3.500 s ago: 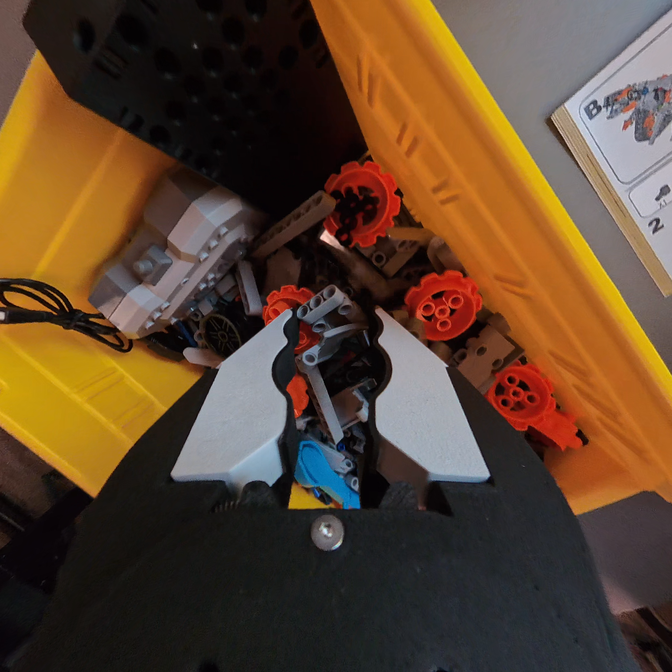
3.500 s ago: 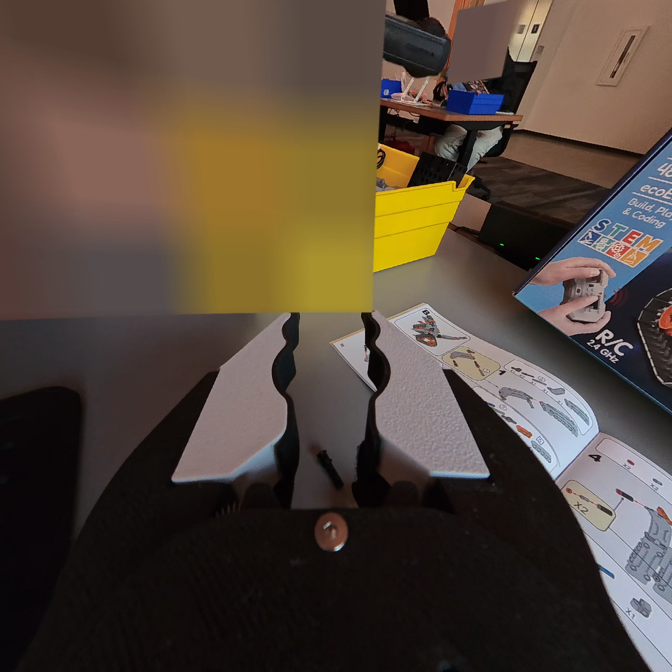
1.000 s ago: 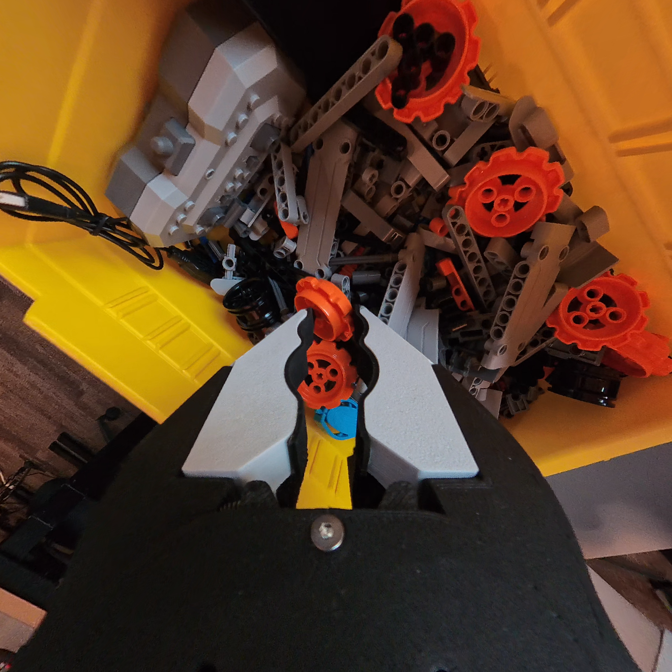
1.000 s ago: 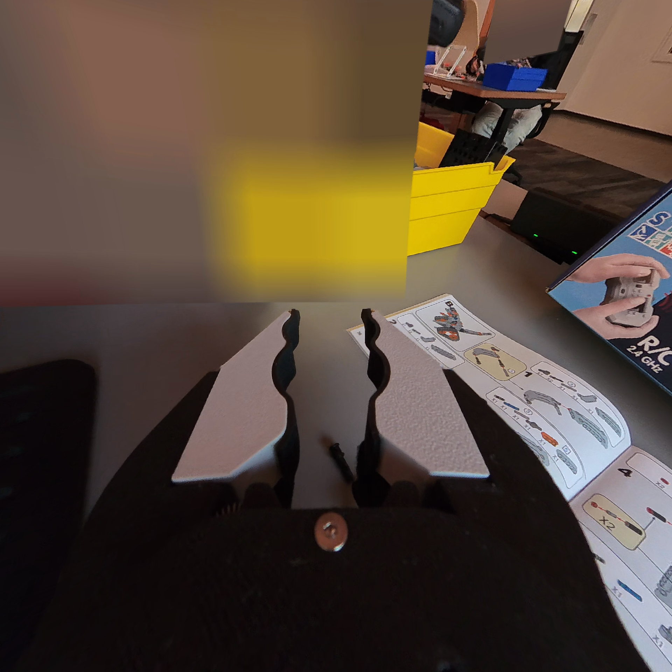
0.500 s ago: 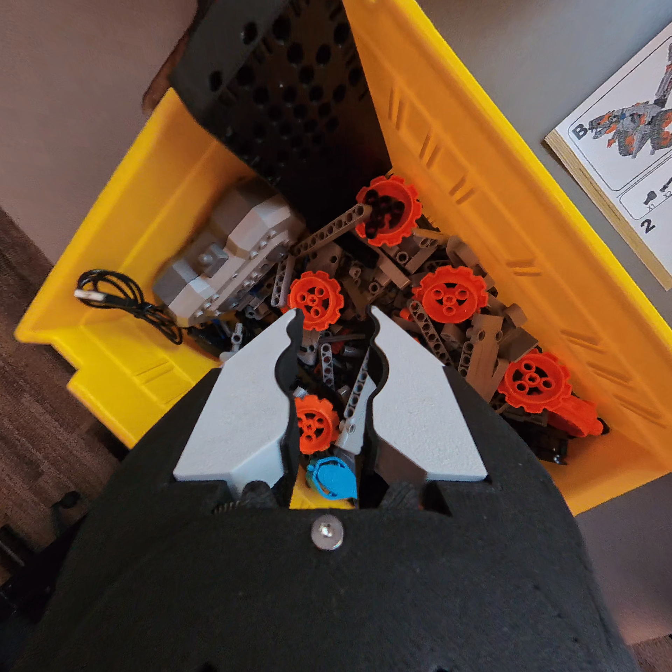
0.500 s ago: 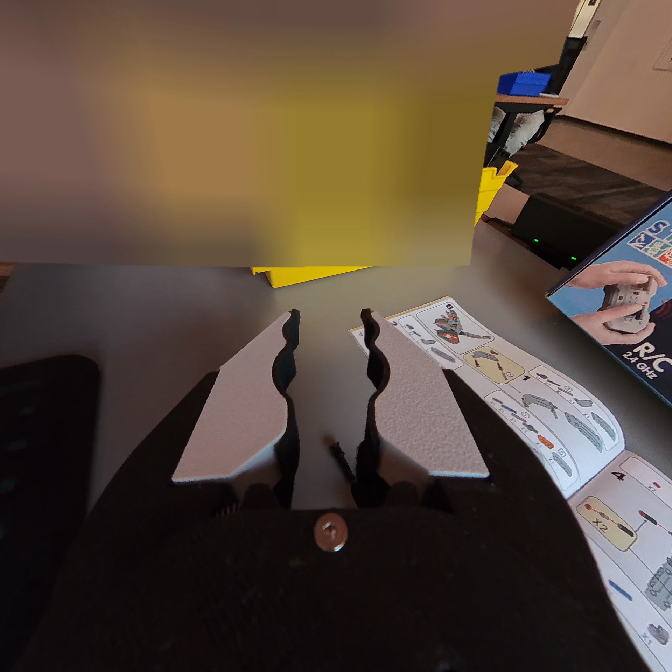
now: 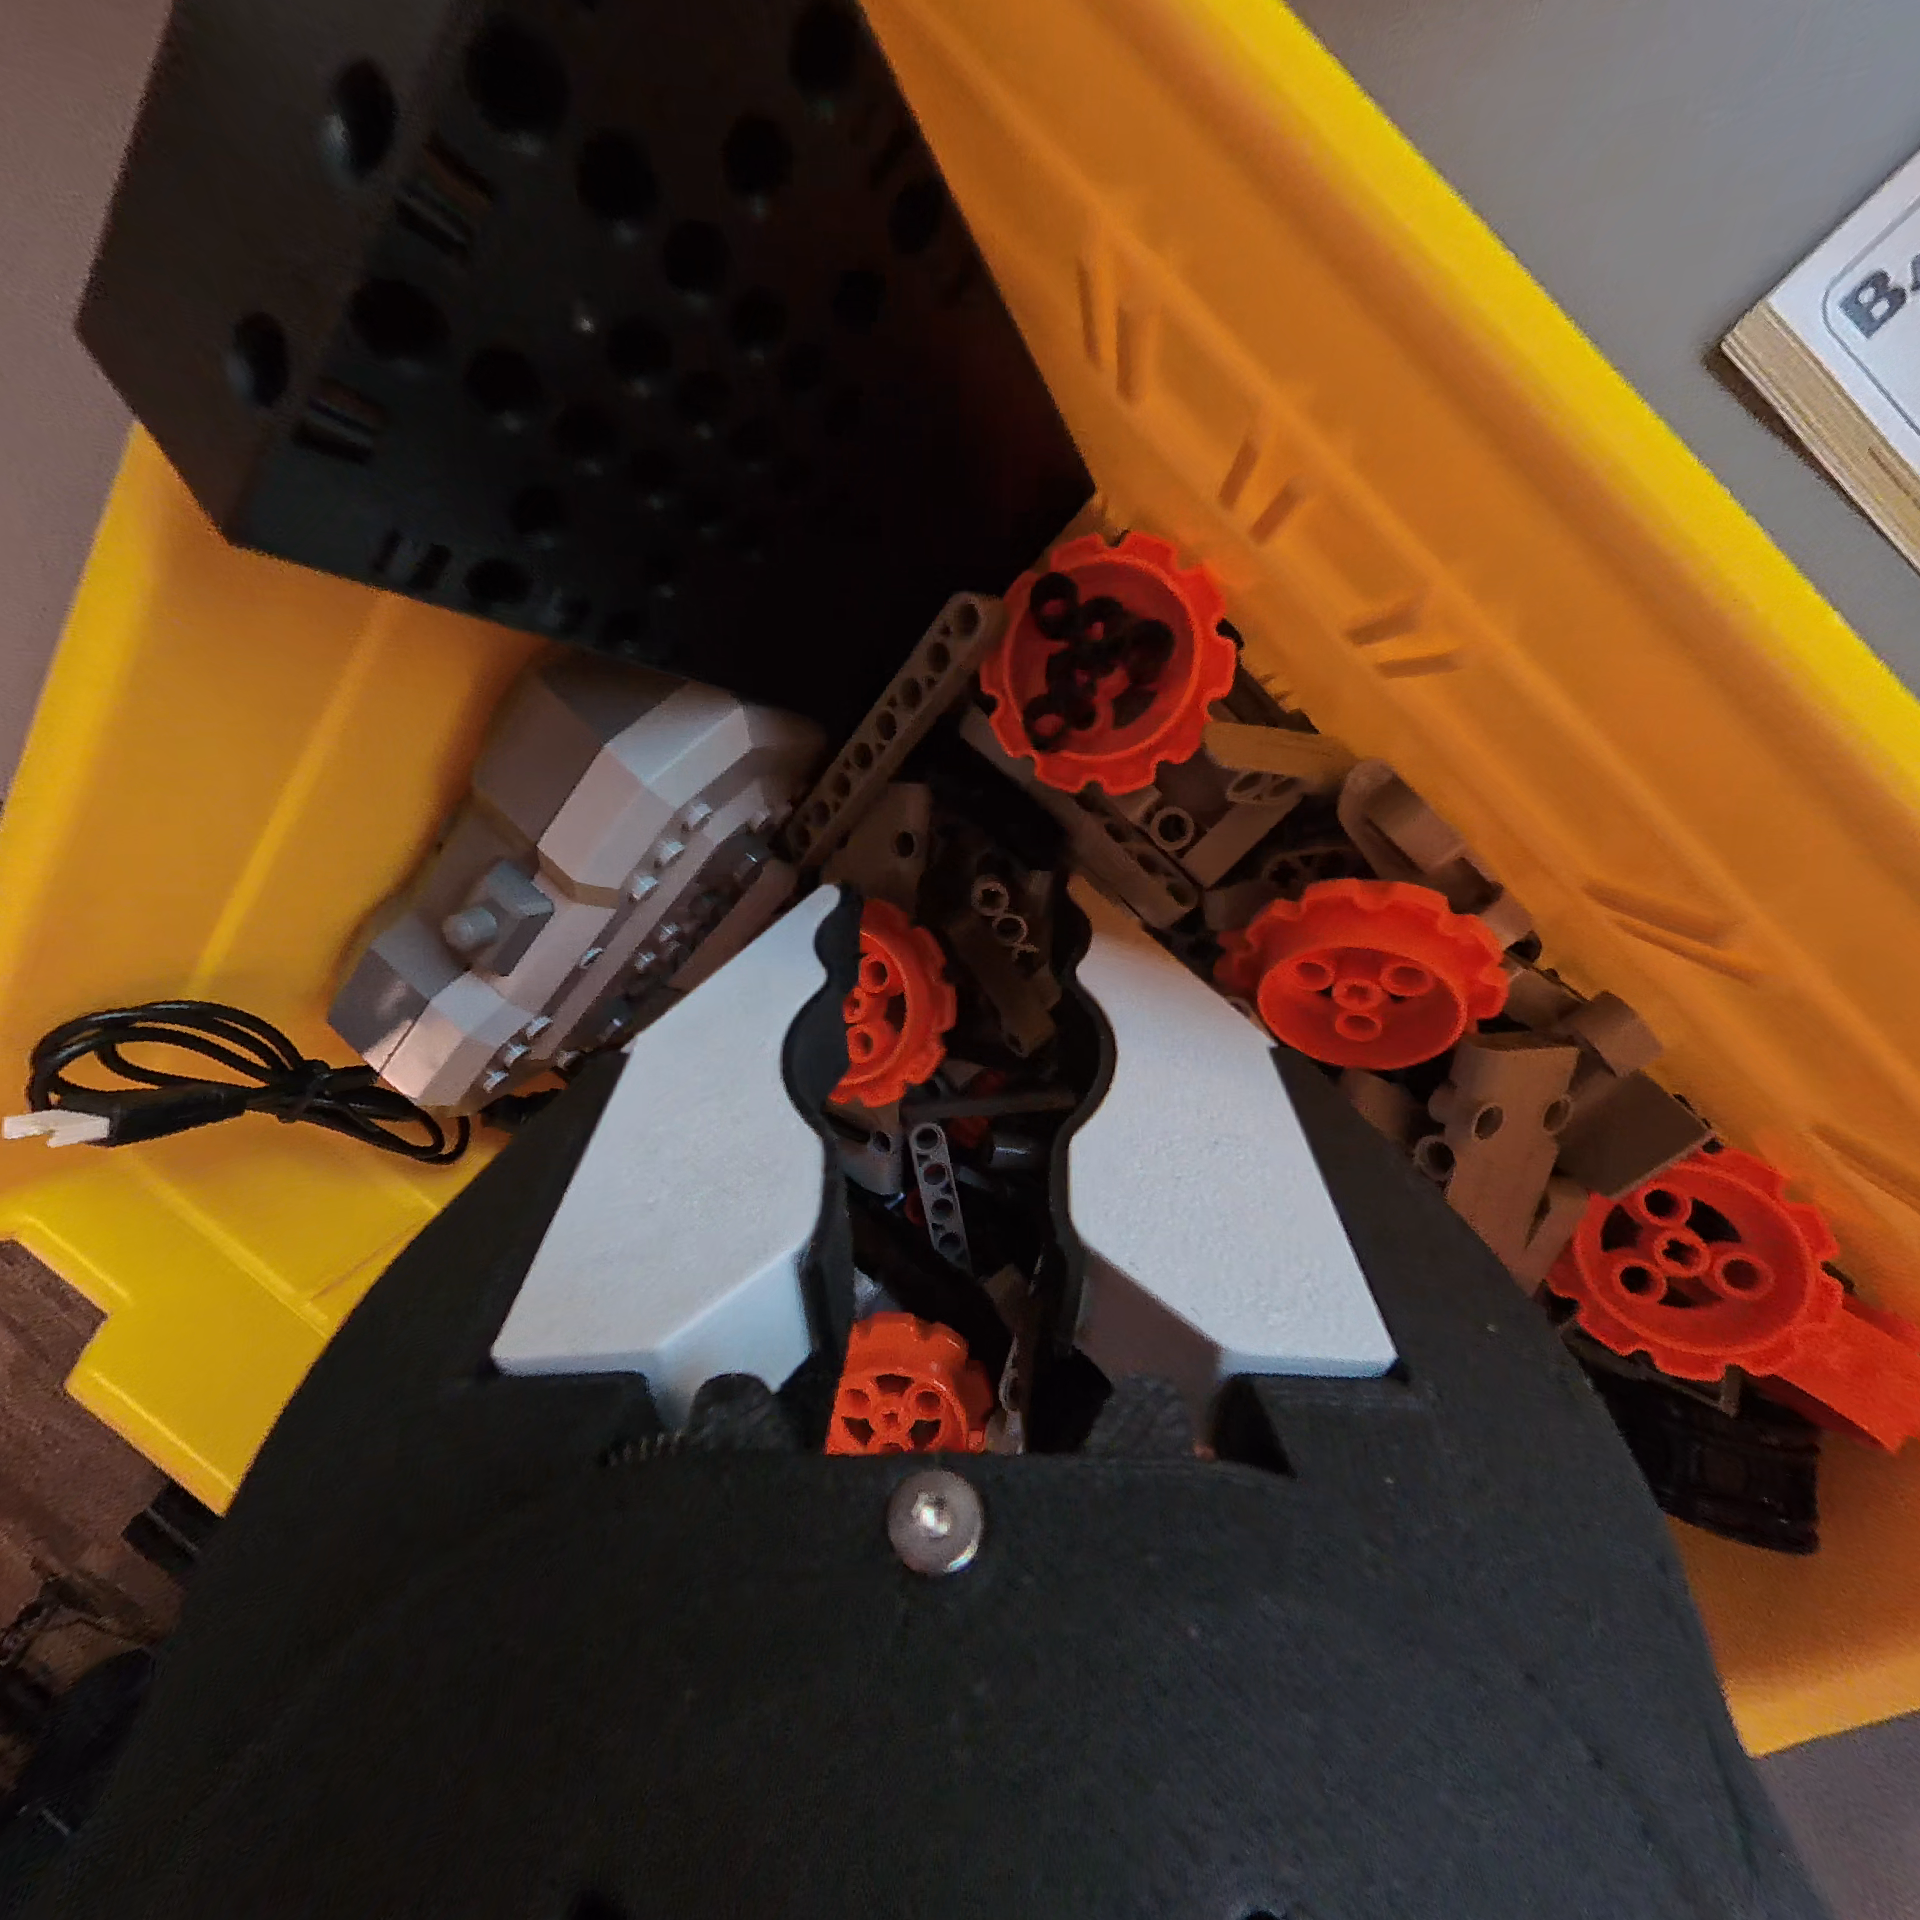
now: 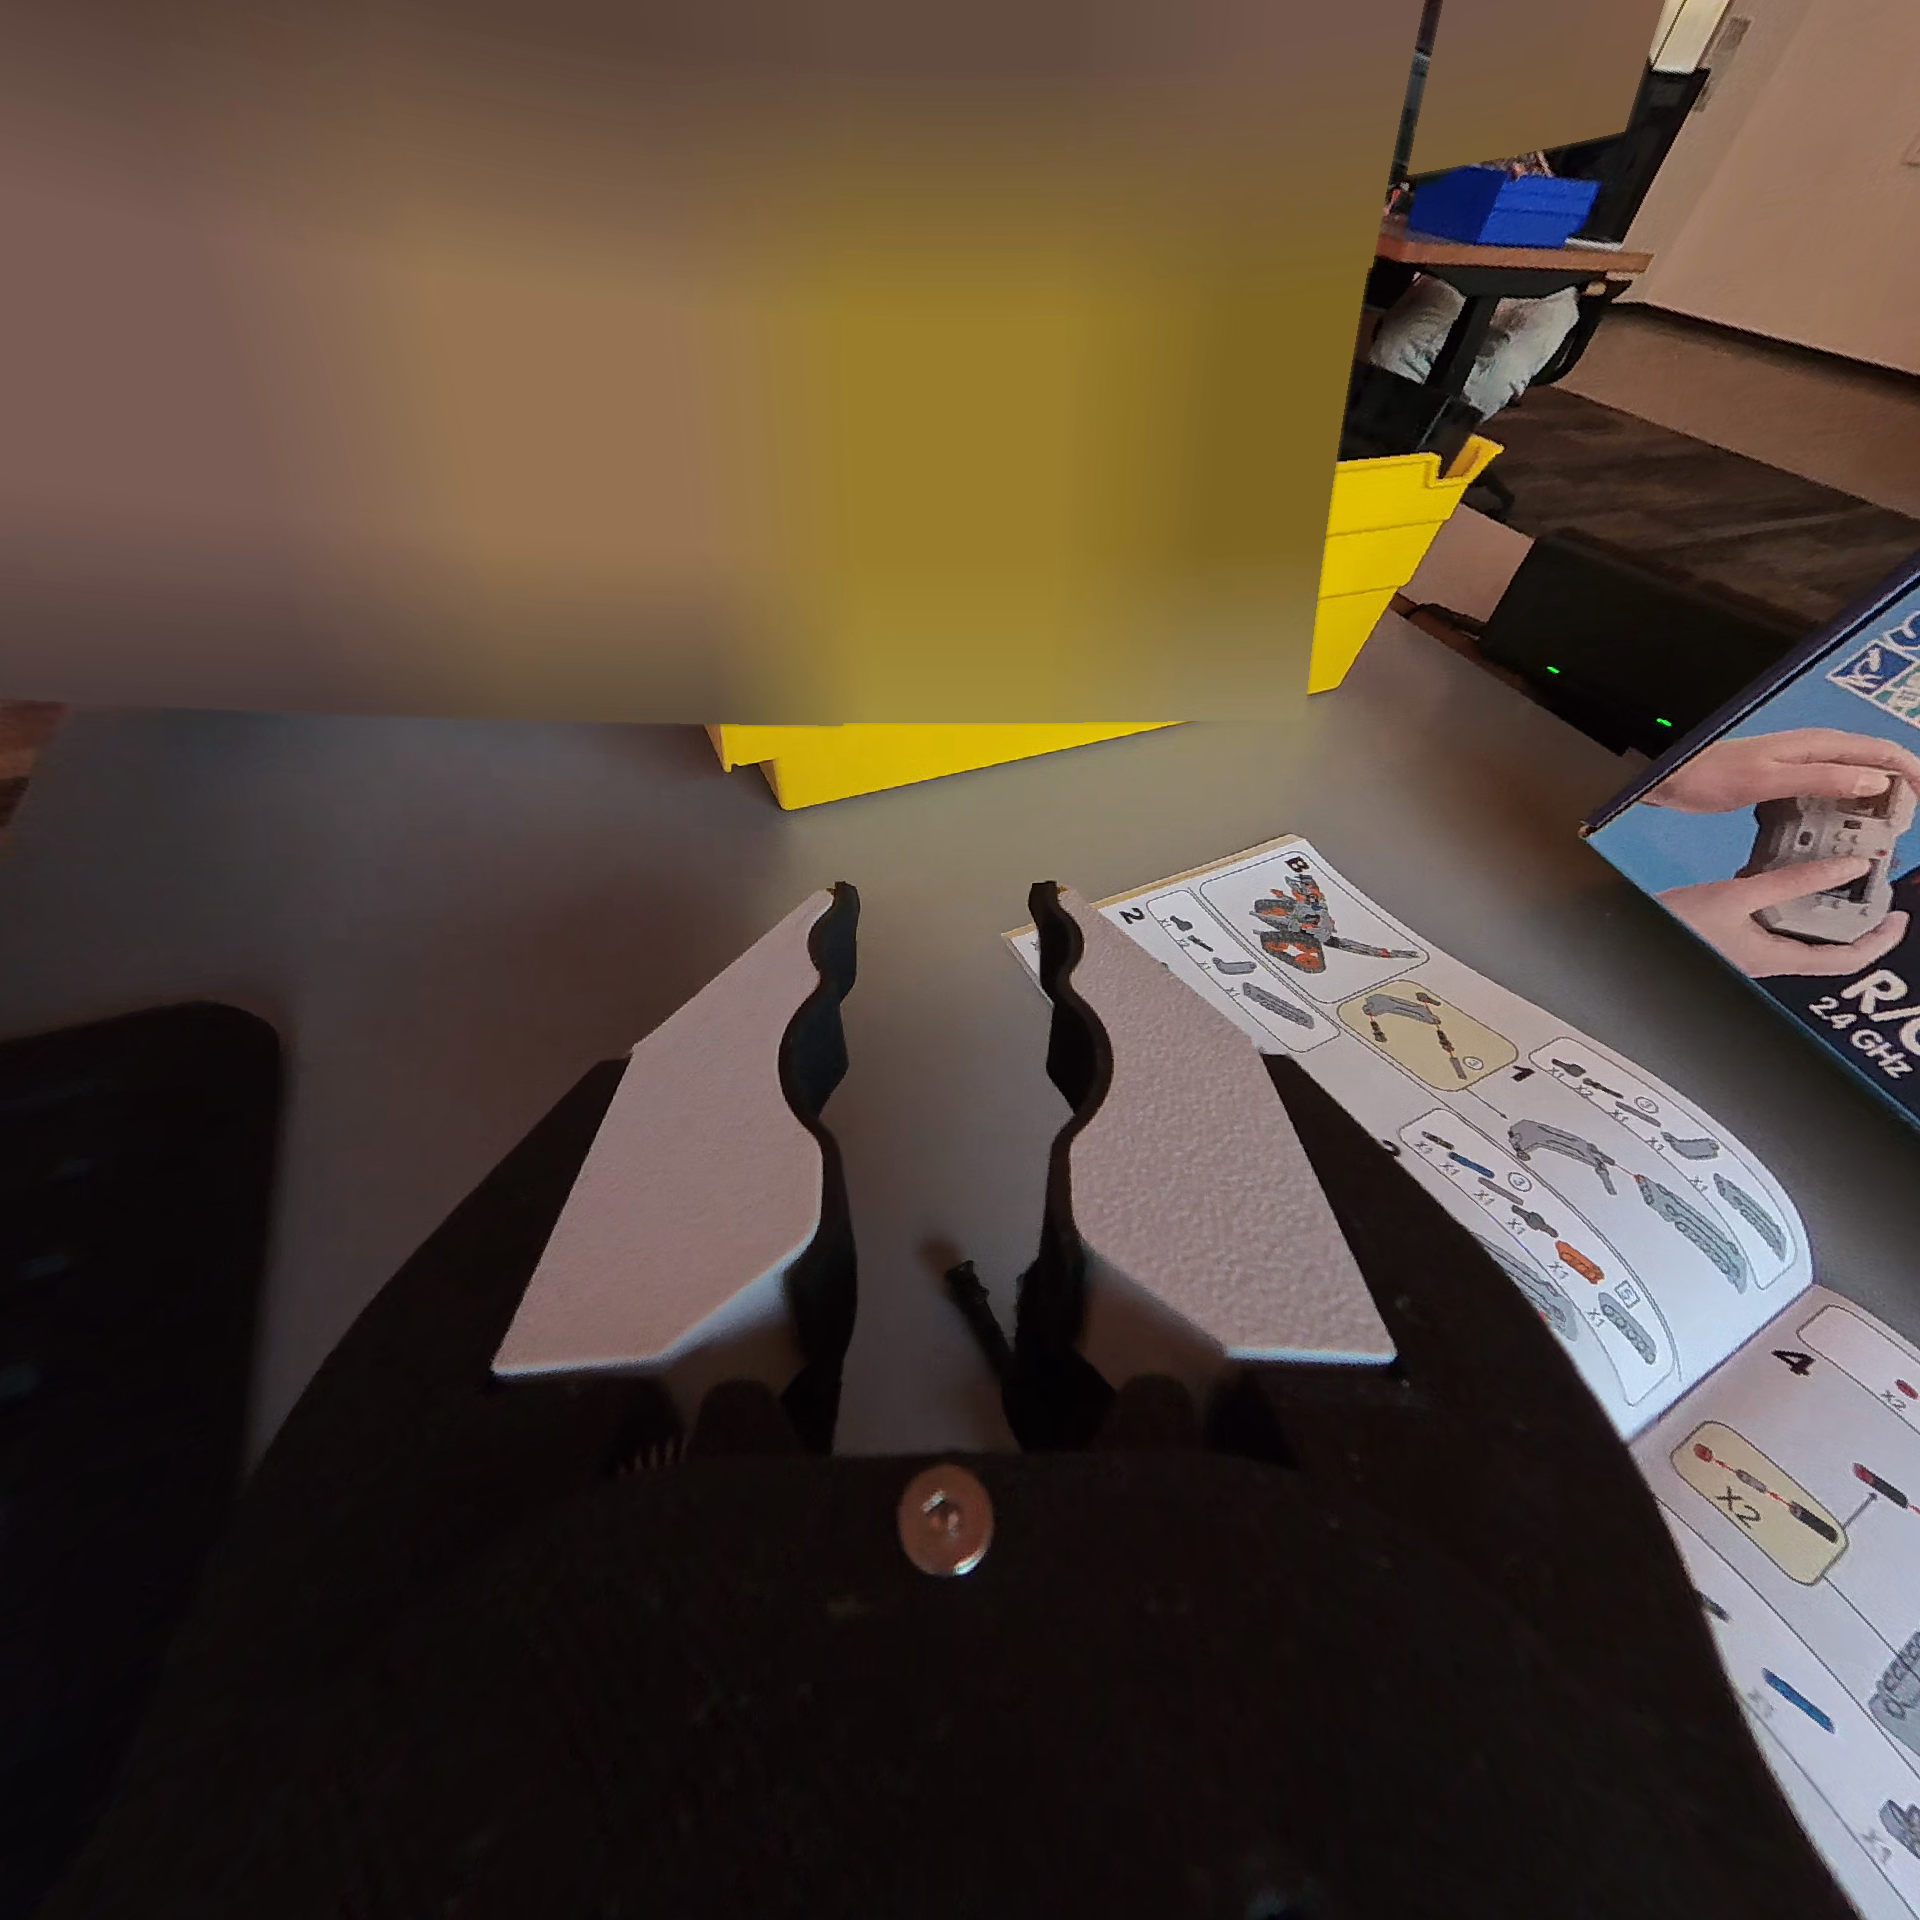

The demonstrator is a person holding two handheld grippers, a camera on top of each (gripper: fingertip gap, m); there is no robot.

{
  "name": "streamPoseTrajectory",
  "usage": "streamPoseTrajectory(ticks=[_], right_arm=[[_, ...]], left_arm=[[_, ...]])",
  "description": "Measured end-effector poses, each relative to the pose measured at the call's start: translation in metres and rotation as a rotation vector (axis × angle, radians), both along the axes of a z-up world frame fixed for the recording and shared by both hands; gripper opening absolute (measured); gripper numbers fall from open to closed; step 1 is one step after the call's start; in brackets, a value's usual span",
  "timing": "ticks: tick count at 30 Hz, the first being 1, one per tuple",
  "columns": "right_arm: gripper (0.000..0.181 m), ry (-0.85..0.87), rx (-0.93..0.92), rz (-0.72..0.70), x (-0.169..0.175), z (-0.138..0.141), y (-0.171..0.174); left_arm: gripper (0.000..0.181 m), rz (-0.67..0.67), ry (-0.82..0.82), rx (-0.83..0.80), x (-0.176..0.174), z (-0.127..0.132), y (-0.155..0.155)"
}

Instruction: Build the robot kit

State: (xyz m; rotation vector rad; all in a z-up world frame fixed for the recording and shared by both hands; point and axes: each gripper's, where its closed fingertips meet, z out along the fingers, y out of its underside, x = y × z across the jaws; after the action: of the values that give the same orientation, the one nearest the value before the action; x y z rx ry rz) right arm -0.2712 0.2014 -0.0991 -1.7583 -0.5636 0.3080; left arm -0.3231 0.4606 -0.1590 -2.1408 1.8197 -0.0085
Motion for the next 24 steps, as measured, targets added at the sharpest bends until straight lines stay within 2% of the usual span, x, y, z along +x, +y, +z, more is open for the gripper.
streamPoseTrajectory(ticks=[5, 6, 10, 15, 19, 24], right_arm=[[0.034, -0.062, -0.009, -0.174, 0.035, -0.003, 0.010], [0.034, -0.048, -0.011, -0.198, 0.040, -0.002, 0.010], [0.035, -0.061, -0.010, -0.311, 0.064, 0.000, 0.013], [0.036, -0.102, 0.007, -0.531, 0.112, 0.006, 0.013], [0.036, -0.053, 0.013, -0.559, 0.121, 0.010, 0.012], [0.036, -0.092, -0.002, -0.563, 0.120, 0.006, 0.012]], left_arm=[[0.019, -0.003, 0.017, -0.039, -0.004, -0.001, -0.006], [0.003, -0.012, 0.017, -0.052, -0.004, -0.001, -0.009], [0.003, -0.010, 0.054, -0.018, -0.010, 0.000, -0.005], [0.002, 0.009, 0.037, -0.015, -0.015, 0.010, -0.004], [0.002, 0.015, 0.013, 0.005, -0.018, 0.022, -0.004], [0.002, 0.012, 0.006, 0.012, -0.021, 0.030, -0.007]])
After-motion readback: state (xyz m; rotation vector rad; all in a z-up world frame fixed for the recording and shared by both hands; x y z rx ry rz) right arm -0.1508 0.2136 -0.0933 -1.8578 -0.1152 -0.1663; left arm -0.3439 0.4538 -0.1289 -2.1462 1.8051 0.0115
